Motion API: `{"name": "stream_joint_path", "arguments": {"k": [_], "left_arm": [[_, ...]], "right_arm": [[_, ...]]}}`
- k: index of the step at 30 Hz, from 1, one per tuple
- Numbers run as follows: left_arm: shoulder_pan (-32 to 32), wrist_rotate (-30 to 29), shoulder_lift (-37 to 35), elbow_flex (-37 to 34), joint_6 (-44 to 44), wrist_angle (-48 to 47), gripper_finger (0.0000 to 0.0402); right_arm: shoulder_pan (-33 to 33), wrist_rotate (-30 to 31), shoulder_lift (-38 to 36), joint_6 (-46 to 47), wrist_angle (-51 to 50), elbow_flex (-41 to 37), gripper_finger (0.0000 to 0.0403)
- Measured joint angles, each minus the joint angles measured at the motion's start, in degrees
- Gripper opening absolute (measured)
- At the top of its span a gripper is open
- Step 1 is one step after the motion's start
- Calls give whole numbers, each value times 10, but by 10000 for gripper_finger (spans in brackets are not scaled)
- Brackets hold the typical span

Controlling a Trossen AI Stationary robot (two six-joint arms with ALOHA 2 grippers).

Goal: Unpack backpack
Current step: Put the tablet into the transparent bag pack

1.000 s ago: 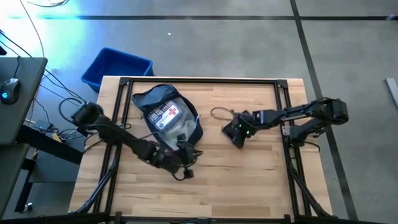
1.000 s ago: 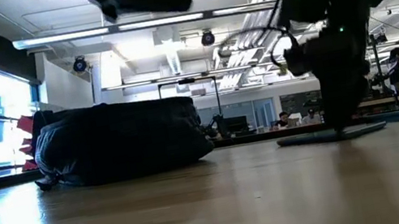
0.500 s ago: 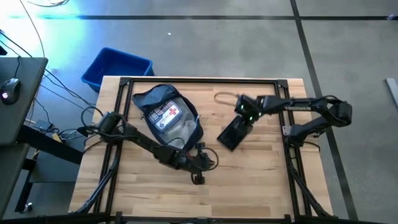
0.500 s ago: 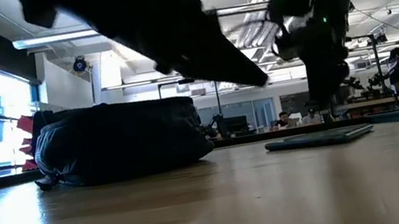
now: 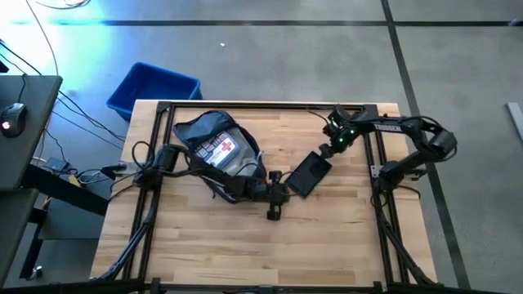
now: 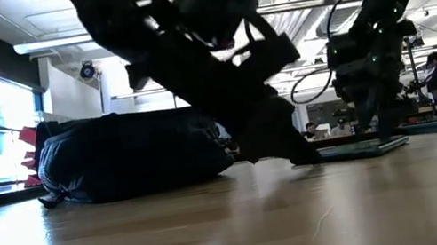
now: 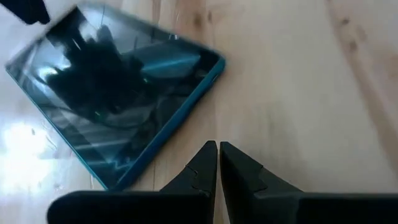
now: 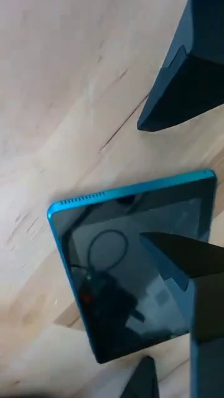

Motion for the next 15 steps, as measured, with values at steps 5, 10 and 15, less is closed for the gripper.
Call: {"name": "stream_joint_path", "arguments": {"k": [5,10,15], "left_arm": [[12,8,1,1,-4,-4,0],[19,24,2,0,-16,-6,0],[17,28,12,1,-25,0,0]], "right_arm": [[22,-66,58,-11,20,3,263],[61,-122,75,7,69,1,263],[104,-114,75,16,93,0,263]]}}
